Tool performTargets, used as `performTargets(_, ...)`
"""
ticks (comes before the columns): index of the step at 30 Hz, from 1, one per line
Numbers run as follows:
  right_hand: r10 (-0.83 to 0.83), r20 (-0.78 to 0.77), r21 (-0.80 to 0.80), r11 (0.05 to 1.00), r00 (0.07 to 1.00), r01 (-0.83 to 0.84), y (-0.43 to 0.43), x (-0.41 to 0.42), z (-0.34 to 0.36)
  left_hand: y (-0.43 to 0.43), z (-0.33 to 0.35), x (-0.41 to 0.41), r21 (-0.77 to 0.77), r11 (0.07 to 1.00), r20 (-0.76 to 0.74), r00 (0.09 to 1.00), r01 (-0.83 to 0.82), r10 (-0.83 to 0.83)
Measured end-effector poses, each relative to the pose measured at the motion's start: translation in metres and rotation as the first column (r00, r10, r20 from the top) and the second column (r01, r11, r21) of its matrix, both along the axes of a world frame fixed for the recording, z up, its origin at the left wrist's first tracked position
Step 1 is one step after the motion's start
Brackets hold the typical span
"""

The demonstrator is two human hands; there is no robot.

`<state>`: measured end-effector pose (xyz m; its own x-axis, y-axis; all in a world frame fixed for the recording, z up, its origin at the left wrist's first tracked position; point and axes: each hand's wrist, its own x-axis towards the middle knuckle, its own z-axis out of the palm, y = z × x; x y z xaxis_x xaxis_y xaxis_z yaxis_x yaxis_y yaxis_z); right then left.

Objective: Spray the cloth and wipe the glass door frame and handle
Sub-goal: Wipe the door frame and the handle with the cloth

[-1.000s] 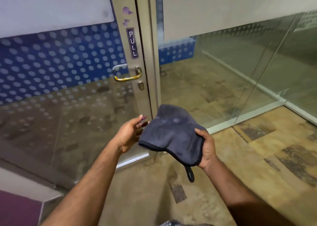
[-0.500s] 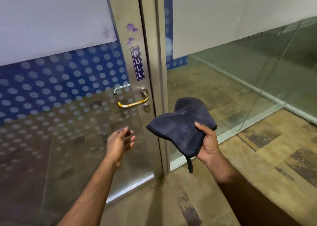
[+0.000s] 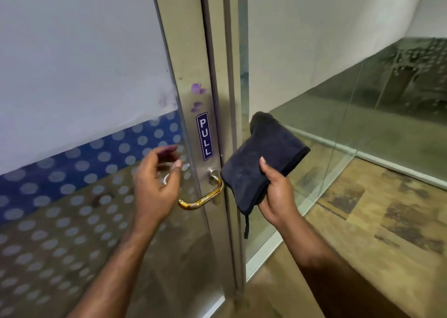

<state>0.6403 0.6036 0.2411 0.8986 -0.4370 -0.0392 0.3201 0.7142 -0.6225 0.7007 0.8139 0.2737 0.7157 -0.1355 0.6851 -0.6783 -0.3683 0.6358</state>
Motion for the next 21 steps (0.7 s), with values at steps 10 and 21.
performTargets(10, -0.201, 0.159, -0.638, 0.726, 0.967, 0.256, 0.041, 0.072, 0.072, 0.009, 0.115, 0.031, 0.208, 0.913, 0.58, 0.796, -0.35, 0.173)
performTargets(21, -0.088, 0.468, -0.88, -0.136, 0.879, 0.455, 0.048, 0.139, 0.05, 0.006, 0.113, 0.081, 0.385, 0.537, 0.758, 0.589, -0.75, 0.279)
